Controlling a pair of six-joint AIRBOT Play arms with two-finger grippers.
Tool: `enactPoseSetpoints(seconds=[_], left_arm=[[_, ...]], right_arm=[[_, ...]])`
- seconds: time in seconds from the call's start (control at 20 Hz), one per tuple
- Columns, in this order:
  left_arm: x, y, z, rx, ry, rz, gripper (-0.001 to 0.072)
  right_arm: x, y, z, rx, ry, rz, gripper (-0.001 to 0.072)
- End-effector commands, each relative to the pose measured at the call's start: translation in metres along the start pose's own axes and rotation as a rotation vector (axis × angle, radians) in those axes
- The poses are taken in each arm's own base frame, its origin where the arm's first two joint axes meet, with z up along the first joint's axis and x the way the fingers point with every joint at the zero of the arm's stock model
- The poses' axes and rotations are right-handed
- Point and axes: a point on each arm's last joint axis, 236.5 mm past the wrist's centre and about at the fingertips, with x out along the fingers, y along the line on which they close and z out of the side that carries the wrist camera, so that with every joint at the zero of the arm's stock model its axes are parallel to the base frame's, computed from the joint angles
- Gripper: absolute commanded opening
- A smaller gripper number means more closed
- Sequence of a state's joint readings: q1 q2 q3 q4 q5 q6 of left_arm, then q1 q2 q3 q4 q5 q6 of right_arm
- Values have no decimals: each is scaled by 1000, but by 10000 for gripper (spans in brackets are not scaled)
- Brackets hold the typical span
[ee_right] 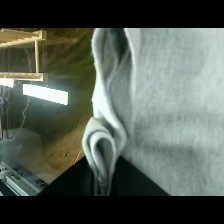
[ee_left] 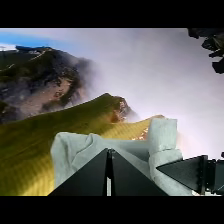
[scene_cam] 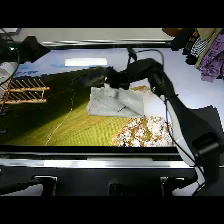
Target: Fold the clothes and pants, and hang the long-sleeved shirts on hangers.
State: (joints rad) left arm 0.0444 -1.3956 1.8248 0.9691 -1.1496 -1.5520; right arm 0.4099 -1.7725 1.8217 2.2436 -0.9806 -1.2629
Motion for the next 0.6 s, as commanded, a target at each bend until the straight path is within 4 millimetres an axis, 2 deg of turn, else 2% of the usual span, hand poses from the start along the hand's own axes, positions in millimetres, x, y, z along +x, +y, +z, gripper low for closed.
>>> enactPoseSetpoints(seconds=[0.0, 0.25, 0.5, 0.55], left_arm=[[-24, 32, 3, -24, 1, 69, 17], [-26, 36, 5, -22, -4, 76, 17], [-26, 36, 5, -22, -4, 76, 17], [-26, 36, 5, -22, -4, 76, 17]], right_arm=[[47, -2, -16, 27, 7, 1, 46], [83, -20, -28, 92, 38, -7, 46], [96, -35, -29, 110, 39, -25, 47], [98, -36, -28, 113, 34, -24, 75]])
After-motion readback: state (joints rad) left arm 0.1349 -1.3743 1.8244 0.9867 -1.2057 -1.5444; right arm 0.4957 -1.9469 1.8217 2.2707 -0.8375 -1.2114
